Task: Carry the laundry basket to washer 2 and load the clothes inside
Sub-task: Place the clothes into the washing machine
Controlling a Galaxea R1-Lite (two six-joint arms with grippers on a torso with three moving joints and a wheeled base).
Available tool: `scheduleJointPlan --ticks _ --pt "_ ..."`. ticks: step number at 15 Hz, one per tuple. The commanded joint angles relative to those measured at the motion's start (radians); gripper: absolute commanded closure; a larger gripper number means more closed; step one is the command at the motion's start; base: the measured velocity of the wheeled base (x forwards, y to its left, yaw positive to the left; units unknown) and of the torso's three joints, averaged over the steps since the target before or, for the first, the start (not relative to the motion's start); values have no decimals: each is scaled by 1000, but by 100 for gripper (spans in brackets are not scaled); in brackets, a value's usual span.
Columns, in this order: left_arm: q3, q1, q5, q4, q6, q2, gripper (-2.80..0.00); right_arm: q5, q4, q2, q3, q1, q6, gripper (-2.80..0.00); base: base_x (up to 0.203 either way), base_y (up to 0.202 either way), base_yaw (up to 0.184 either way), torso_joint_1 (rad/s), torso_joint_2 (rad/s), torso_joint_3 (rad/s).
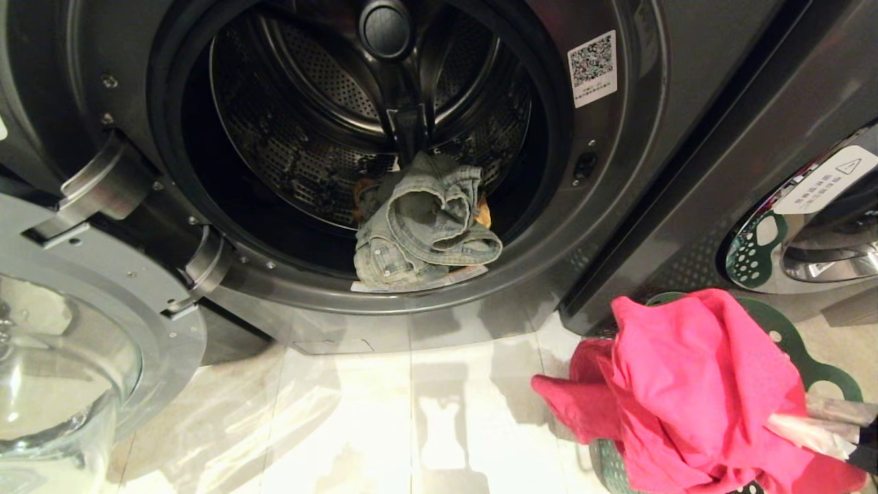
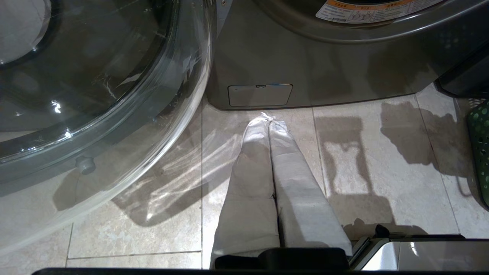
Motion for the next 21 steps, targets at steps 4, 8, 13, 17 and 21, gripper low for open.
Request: scheduleJointPlan --ticks 4,8,13,17,21 --pt "6 0 1 0 0 2 0 1 -12 2 54 -1 -10 0 0 0 0 0 0 0" --pt "6 -1 1 0 0 2 0 1 -145 33 105 -8 -46 0 0 0 0 0 0 0" --pt "6 -1 -1 0 2 2 0 1 -148 36 112 -10 -37 0 0 0 0 0 0 0" --pt "6 -1 1 0 2 2 0 1 -150 37 108 -10 -37 0 0 -5 146 2 3 3" --pt "6 0 1 0 0 2 0 -26 -150 37 110 -31 -30 0 2 -7 178 3 3 1"
